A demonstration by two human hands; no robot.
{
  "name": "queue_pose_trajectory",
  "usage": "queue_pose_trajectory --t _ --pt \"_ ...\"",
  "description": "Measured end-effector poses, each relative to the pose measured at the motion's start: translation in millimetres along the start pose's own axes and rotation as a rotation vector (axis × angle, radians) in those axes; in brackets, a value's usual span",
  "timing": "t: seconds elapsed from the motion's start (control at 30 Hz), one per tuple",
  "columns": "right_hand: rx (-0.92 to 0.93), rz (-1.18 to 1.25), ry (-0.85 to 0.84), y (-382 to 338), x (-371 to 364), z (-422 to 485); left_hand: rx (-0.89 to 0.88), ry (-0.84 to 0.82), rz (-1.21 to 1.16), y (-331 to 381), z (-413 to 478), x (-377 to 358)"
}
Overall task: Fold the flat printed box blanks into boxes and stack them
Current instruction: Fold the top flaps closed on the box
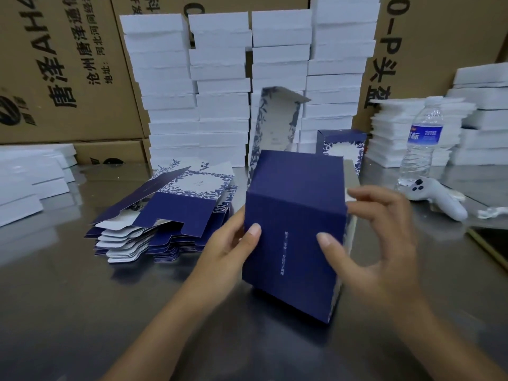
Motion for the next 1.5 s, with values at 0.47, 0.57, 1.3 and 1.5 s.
queue_pose_trajectory --t 0.47,0.57,1.3,1.5 --pt "0.669 -0.323 0.135 -40.2 -14.7 -19.5 -0.439 0.017 0.379 47.9 -12.2 -11.8" --pt "0.644 -0.310 0.062 -40.5 -16.1 -15.0 -0.496 0.026 0.505 51.6 -14.0 -13.3" --pt "-0.014 -0.780 -1.259 -20.1 -73.2 38.5 -0.746 0.091 0.593 45.9 -14.4 -18.3" --pt "0.194 -0.783 -1.562 -13.0 -94.1 26.8 -0.735 0.138 0.579 46.7 -11.8 -13.2"
Point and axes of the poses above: each hand's wrist, its own z-axis towards the middle knuckle, its own x-axis out of the back of the hand, y = z × x, the point moved 4 cm from there along z, towards the middle knuckle, and after that the axes turned 9 degrees about -z, right-handed, at the moved point
